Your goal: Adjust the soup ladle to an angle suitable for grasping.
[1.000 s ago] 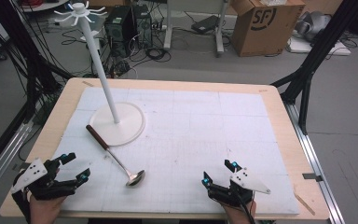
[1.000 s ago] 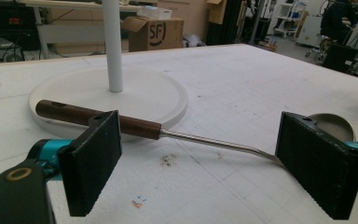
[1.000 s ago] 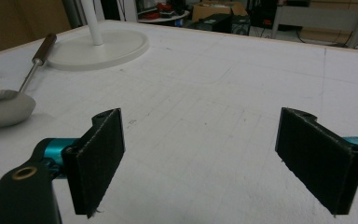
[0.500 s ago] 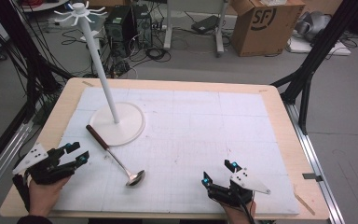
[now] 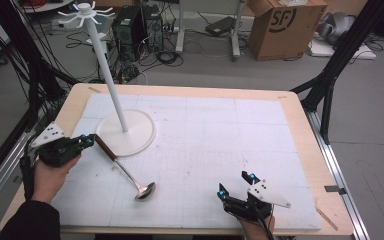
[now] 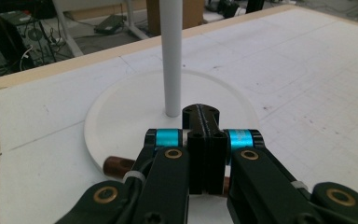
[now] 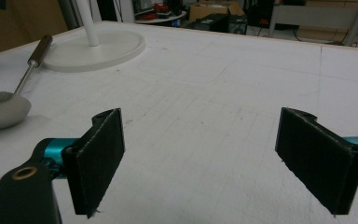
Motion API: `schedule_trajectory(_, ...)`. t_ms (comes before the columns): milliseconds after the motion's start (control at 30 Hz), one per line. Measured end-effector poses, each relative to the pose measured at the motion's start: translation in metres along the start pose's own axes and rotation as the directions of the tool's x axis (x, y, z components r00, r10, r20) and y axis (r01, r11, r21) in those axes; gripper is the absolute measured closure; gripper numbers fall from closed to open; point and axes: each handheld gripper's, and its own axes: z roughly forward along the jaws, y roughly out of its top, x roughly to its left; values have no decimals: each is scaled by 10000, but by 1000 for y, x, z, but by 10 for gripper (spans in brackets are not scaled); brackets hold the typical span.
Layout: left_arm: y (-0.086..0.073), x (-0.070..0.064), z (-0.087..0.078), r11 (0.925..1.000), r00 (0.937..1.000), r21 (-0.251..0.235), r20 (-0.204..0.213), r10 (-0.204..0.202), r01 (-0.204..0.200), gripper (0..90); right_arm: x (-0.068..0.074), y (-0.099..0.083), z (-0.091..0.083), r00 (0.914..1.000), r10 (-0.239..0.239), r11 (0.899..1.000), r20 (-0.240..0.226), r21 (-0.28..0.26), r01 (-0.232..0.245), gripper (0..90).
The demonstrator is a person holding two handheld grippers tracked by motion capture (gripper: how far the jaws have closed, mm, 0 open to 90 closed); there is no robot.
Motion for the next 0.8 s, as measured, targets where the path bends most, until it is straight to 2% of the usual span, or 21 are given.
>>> schedule_trajectory(100, 5, 5, 8, 9998, 10000, 208, 45, 5, -6, 899, 0, 0, 0, 10000, 25, 10000, 20, 19, -25, 145)
schedule_trajectory(167, 7, 11, 20, 9981, 9999, 611, 94, 118, -124, 899, -1, 0, 0, 10000, 40, 10000, 21, 12, -40, 145)
schedule_trajectory(267, 5, 17, 29, 9973, 9998, 729, 152, -101, 90, 899, -2, -1, 0, 9999, 93, 10000, 68, 21, -93, 145)
schedule_trajectory(300, 3, 21, 36, 9948, 9999, 1017, 102, -126, 115, 899, -2, -1, 0, 9999, 94, 10000, 79, 20, -94, 145)
schedule_trajectory(533, 8, 30, 49, 9900, 9998, 1400, 71, -206, 194, 900, -3, -1, 1, 9999, 115, 9999, 113, 99, -116, 145)
schedule_trajectory(567, 9, 33, 50, 9889, 9994, 1450, 112, -339, 319, 900, -3, -2, 1, 9998, 124, 9999, 128, 92, -125, 145)
schedule_trajectory(700, 6, 43, 56, 9779, 9977, 1996, 161, -666, 620, 900, -2, -2, 2, 9998, 108, 9999, 150, 89, -110, 145)
schedule_trajectory(800, 3, 46, 60, 9695, 9981, 2394, 197, -590, 526, 900, -2, -2, 2, 9998, 80, 9999, 155, 118, -81, 145)
